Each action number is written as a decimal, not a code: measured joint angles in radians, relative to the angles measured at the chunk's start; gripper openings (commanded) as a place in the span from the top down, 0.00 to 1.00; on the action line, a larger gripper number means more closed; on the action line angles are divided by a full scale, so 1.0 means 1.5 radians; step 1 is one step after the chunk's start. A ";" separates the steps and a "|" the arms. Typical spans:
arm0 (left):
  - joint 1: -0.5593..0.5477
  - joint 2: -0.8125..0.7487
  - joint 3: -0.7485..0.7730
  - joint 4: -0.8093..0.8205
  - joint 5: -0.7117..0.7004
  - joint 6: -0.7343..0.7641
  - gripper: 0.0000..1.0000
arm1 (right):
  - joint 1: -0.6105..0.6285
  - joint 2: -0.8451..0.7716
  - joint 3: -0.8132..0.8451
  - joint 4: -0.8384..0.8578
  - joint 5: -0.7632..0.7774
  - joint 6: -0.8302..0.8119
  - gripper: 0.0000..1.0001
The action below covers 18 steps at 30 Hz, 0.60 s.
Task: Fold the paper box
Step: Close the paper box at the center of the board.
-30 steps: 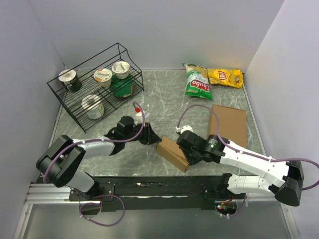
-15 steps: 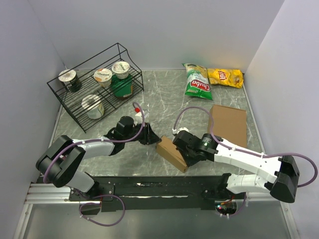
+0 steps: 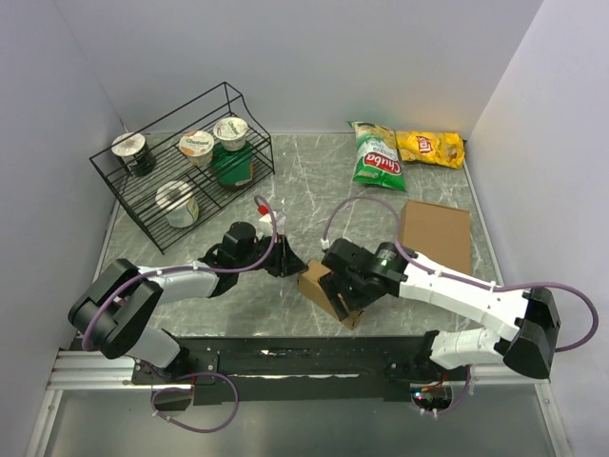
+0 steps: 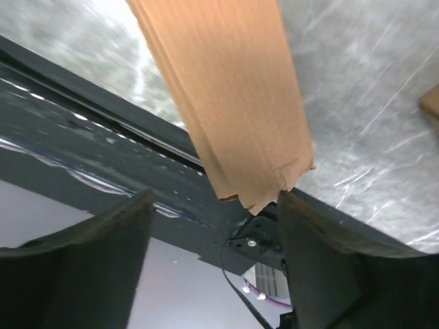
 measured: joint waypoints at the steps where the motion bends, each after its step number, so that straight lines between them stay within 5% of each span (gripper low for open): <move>1: 0.000 0.000 0.001 -0.001 0.001 0.006 0.70 | -0.006 0.001 0.018 -0.005 -0.001 -0.005 0.09; 9: 0.000 0.002 -0.015 0.039 0.004 0.031 0.70 | -0.080 -0.026 0.113 0.047 -0.071 -0.069 0.04; 18: 0.000 -0.005 -0.081 0.164 -0.016 0.046 0.70 | -0.241 -0.063 -0.093 0.247 -0.301 -0.153 0.03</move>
